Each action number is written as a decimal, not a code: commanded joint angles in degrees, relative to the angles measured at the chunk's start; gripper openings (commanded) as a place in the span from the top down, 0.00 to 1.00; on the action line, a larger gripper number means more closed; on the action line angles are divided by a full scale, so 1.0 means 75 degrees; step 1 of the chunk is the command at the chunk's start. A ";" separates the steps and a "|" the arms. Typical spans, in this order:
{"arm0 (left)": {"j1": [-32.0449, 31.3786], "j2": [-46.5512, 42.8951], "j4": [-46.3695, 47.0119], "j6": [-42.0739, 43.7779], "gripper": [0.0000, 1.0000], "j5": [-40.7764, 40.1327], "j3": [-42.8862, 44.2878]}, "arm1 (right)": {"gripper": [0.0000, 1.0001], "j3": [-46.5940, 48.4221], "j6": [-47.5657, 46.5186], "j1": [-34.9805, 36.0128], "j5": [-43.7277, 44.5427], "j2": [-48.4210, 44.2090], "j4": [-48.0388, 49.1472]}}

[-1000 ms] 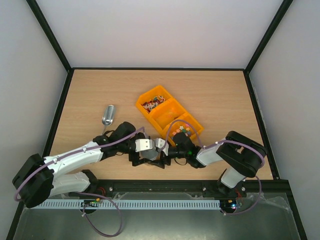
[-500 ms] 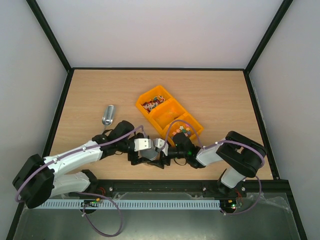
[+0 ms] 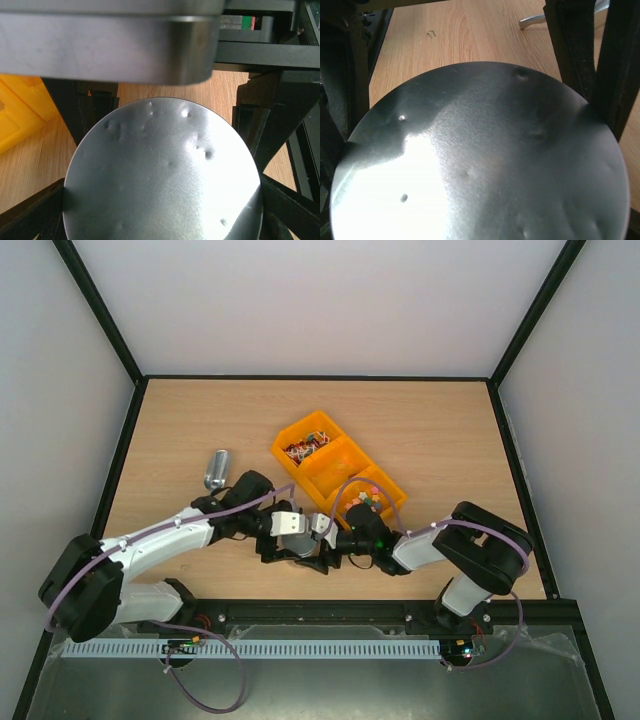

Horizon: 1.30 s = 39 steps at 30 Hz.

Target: Pack the candies

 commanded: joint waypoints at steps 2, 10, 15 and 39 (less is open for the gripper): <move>-0.0044 0.0357 -0.1148 0.2115 0.58 0.1329 0.0565 | 0.59 -0.0150 -0.0945 0.0010 -0.0908 0.0113 -0.0976; 0.0055 0.0748 -0.2034 0.3155 0.61 0.1379 0.0878 | 0.59 -0.0069 -0.0924 -0.0144 -0.1000 0.0127 -0.1015; 0.0356 0.0707 -0.1379 0.1935 0.61 0.1264 0.0731 | 0.39 0.0009 -0.0792 -0.0261 -0.0878 0.0014 -0.1074; 0.1041 0.0236 -0.0444 0.0939 0.43 0.0129 0.0012 | 0.01 -0.0223 -0.0416 -0.0924 -0.0352 -0.3127 -0.3130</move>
